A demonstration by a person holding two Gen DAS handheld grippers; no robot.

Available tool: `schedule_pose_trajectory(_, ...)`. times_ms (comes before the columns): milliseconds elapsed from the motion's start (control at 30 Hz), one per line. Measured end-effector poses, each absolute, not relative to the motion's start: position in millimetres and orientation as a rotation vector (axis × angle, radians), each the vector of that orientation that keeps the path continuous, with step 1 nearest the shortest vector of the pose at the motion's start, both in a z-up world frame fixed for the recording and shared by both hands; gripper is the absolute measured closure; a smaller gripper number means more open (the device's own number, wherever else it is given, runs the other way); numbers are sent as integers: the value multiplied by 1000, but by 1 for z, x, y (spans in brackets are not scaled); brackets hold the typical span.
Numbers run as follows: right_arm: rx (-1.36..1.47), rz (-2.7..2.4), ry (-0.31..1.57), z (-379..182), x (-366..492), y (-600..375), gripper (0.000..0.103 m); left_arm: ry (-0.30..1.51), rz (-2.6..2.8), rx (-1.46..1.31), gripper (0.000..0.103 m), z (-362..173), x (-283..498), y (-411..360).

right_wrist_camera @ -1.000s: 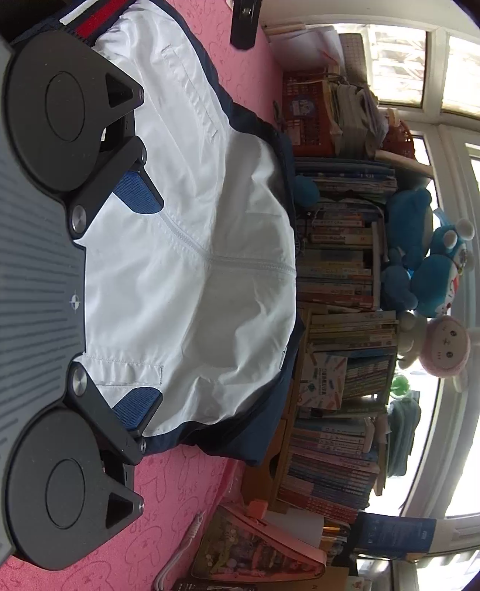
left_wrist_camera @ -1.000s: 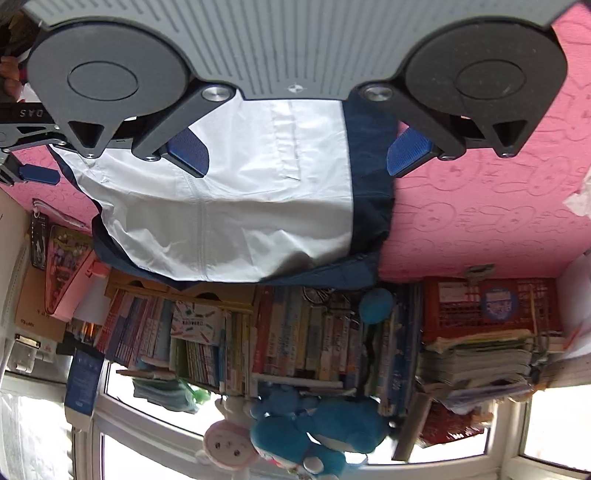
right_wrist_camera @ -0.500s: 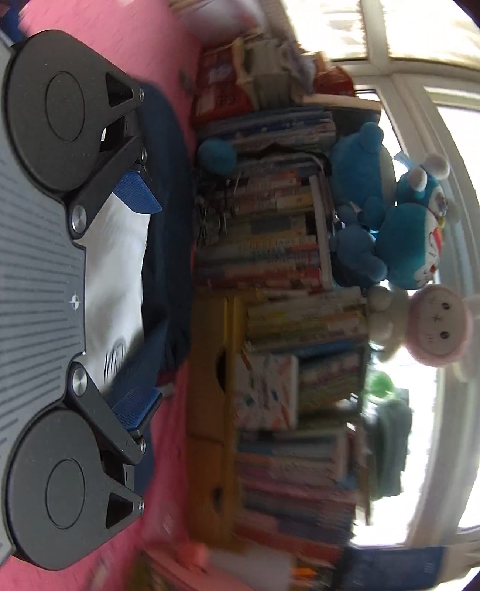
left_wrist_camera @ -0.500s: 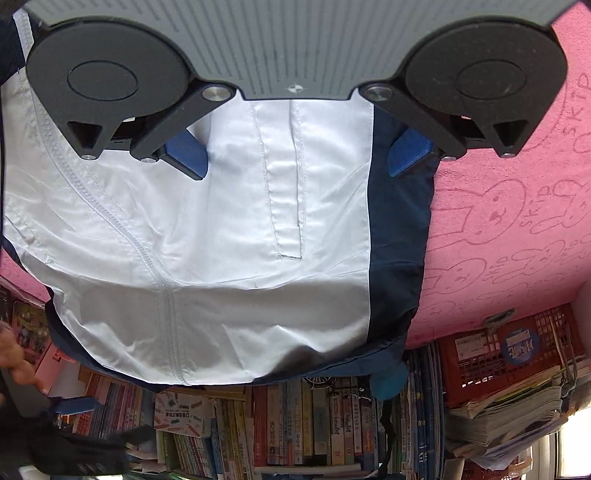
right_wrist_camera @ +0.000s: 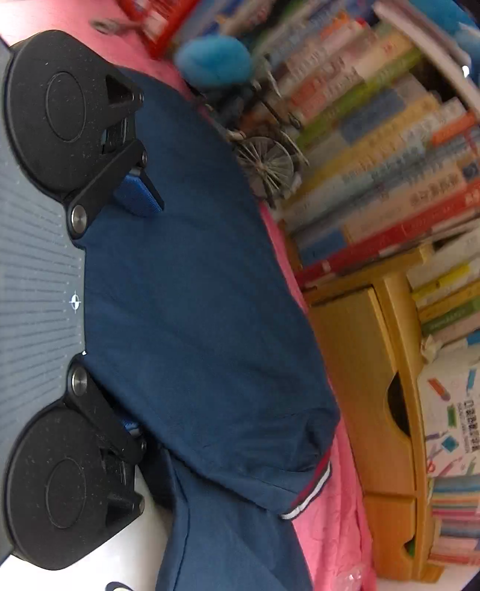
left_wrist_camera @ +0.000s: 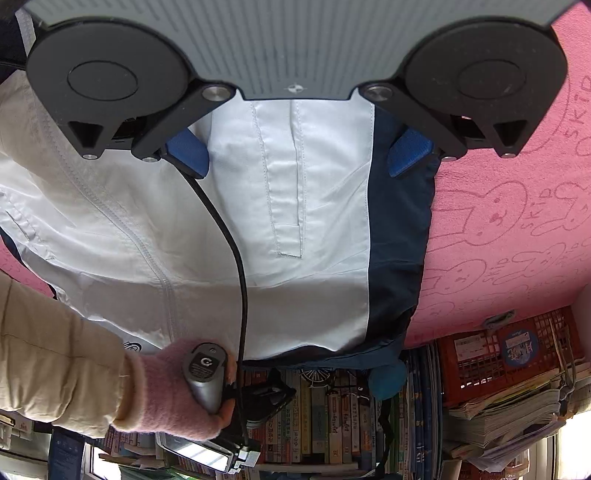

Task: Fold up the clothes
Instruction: 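Grasp the navy sleeve with the right gripper and pull it outward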

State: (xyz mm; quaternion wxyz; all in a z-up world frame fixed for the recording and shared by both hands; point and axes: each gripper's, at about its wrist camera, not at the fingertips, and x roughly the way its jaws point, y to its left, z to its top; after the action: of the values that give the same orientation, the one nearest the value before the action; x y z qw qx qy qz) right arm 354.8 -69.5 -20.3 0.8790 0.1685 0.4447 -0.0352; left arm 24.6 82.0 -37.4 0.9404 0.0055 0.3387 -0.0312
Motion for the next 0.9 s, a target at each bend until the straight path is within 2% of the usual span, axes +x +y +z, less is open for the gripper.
schedule_pose_trajectory(33,372,-34,898,-16,352,-67,57,690,-65,7,0,-37,25,83)
schedule_pose_trajectory(67,414,-7,875,-10,346,-66,73,689,-66,3,0,-37,24,83)
schedule_pose_trajectory(133,441,71,813,8,333,-56,88,686,-70,-6,0,-36,24,84)
schedule_pose_trajectory(167,428,122,777,20,326,-47,91,685,-72,-11,0,-36,24,84)
schedule_pose_trajectory(300,291,419,650,76,293,27,91,675,-82,-40,0,-35,23,87)
schedule_pose_trajectory(400,52,690,584,95,257,107,90,669,-89,-62,0,-35,22,90)
schedule_pose_trajectory(433,-31,759,572,93,242,129,87,669,-89,-60,0,-35,23,90)
schedule_pose_trajectory(500,-199,896,544,91,213,173,70,671,-89,-57,0,-35,23,91)
schedule_pose_trajectory(533,-283,963,528,89,198,196,49,671,-89,-55,0,-35,24,91)
schedule_pose_trajectory(567,-365,1020,509,87,183,215,34,672,-89,-53,0,-35,24,91)
schedule_pose_trajectory(633,-484,1022,450,73,161,216,28,673,-88,-49,0,-36,24,91)
schedule_pose_trajectory(733,-593,966,434,53,153,190,24,673,-89,-46,0,-36,24,90)
schedule_pose_trajectory(900,-483,635,553,41,204,92,18,674,-88,-44,0,-35,23,90)
